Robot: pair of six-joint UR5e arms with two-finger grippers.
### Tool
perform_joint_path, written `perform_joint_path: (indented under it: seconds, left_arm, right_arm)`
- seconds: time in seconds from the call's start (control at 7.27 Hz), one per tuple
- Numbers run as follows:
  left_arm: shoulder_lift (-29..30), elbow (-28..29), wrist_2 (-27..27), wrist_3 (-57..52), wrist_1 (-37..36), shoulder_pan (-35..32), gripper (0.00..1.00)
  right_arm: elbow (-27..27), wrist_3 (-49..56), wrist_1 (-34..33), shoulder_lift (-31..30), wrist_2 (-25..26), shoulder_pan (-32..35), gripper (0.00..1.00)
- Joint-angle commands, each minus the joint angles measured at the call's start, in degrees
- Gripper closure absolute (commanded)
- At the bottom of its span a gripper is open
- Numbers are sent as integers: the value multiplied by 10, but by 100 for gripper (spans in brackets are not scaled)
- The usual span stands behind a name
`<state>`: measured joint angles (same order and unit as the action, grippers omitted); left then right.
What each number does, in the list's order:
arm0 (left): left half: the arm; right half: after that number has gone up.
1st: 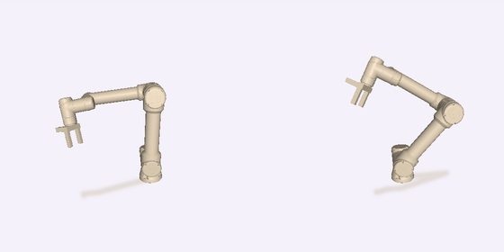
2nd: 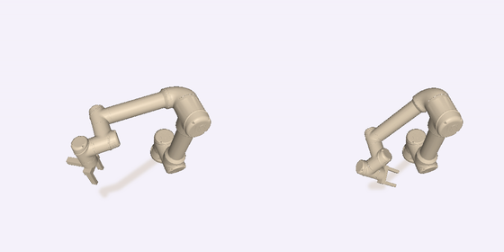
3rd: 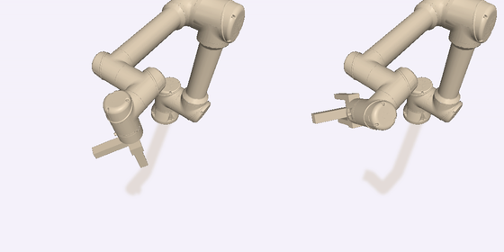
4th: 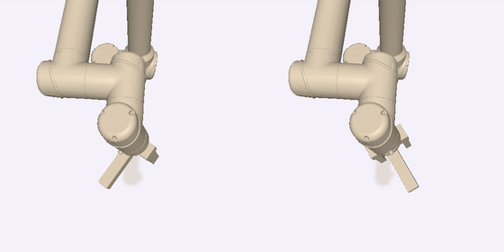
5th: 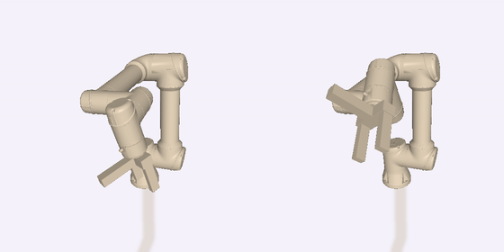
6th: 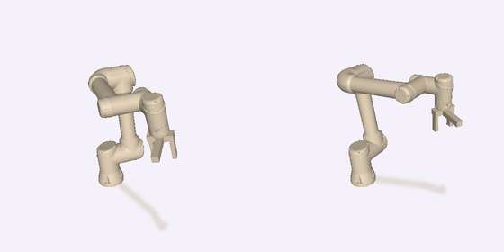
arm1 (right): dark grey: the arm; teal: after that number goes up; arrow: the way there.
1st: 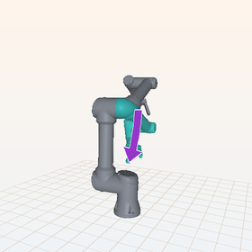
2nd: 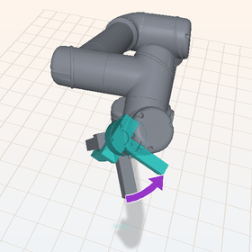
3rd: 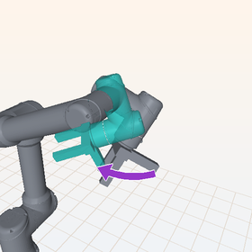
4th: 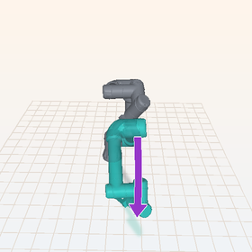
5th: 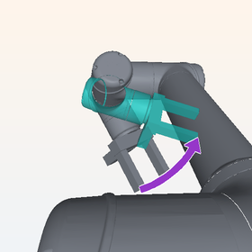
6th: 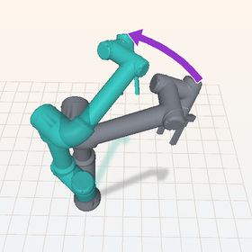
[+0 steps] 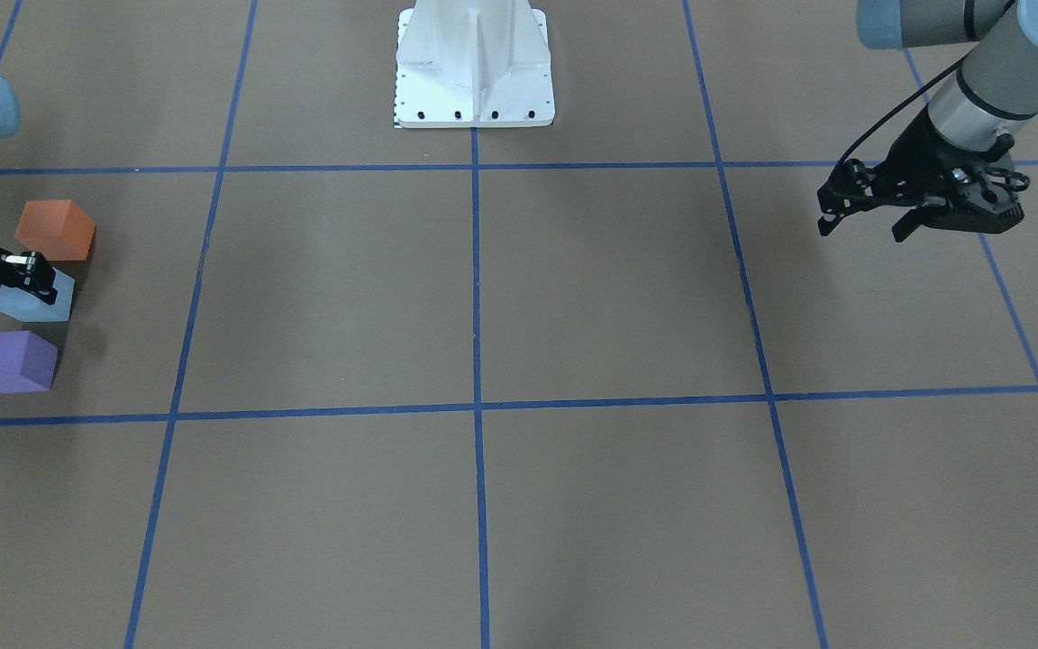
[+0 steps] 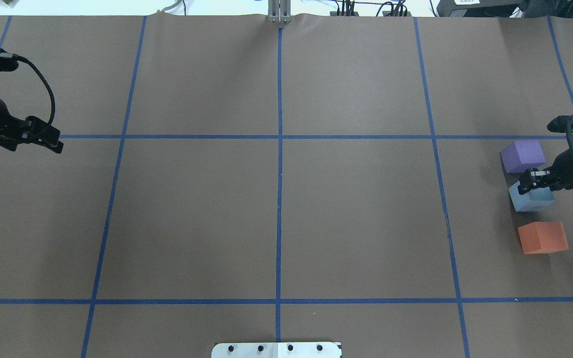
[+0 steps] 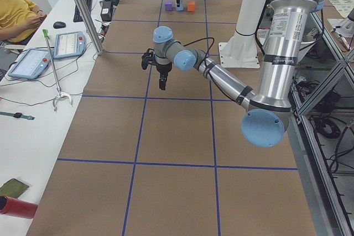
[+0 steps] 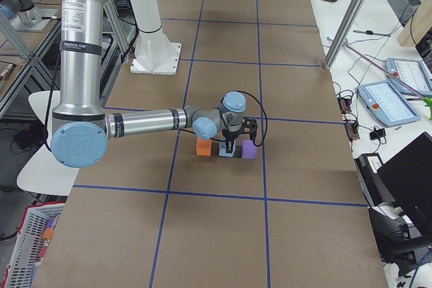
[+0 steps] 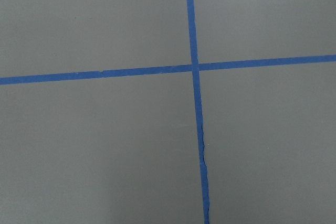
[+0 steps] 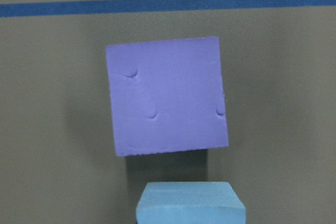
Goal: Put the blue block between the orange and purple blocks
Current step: 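Lower the blue cube into the gap between purple and orange cubes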
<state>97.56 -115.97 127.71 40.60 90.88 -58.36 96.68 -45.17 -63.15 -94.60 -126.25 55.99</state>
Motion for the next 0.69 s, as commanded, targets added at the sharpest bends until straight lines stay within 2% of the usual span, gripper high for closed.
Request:
perform_joint_path:
  seconds: [0.0,0.55]
  left_arm:
    - [0,-1,0,0,0,0,0]
    - [-3,-21,0,30,-1,0,0]
  right_arm:
    - [-1,-6,14,-7,-3,-4,100]
    - [1,-12,16,-19,-4,-3,100]
